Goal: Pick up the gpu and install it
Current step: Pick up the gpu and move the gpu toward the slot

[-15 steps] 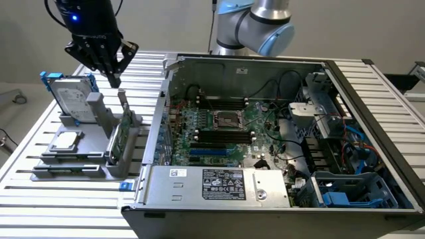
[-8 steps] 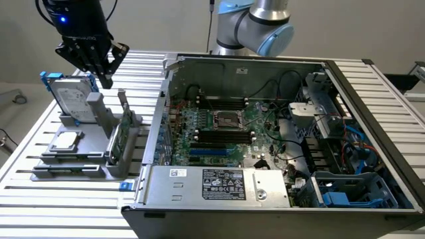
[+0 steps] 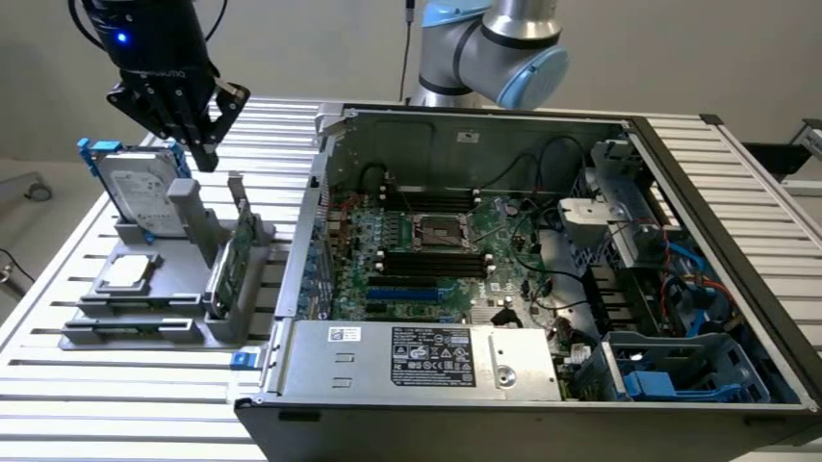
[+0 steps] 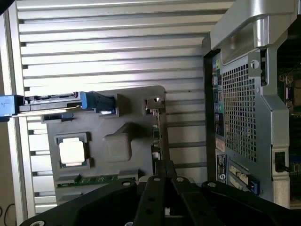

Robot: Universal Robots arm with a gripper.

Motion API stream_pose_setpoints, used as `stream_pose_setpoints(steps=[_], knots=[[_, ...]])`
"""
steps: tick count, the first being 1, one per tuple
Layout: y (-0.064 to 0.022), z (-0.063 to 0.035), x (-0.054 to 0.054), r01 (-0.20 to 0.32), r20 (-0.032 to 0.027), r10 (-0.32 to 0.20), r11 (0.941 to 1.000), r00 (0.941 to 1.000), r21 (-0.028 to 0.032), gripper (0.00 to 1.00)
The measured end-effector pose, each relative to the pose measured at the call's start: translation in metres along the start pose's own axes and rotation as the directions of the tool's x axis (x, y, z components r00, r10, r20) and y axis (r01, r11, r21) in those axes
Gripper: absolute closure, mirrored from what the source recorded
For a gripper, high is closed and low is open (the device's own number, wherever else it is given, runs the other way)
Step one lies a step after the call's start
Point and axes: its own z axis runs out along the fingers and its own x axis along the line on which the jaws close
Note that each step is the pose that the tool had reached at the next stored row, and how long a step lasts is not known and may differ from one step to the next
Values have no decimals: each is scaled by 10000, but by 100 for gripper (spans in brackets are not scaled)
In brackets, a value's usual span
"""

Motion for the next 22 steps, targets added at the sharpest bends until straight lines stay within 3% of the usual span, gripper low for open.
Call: stream_pose_setpoints(steps=[5, 13, 22], knots=[[0, 0, 0, 0, 0, 0, 10000, 10000, 0, 88], [-4, 24, 1, 0, 0, 0, 10000, 10000, 17, 58], [-103, 184, -3, 44, -1, -44, 10000, 10000, 17, 58]])
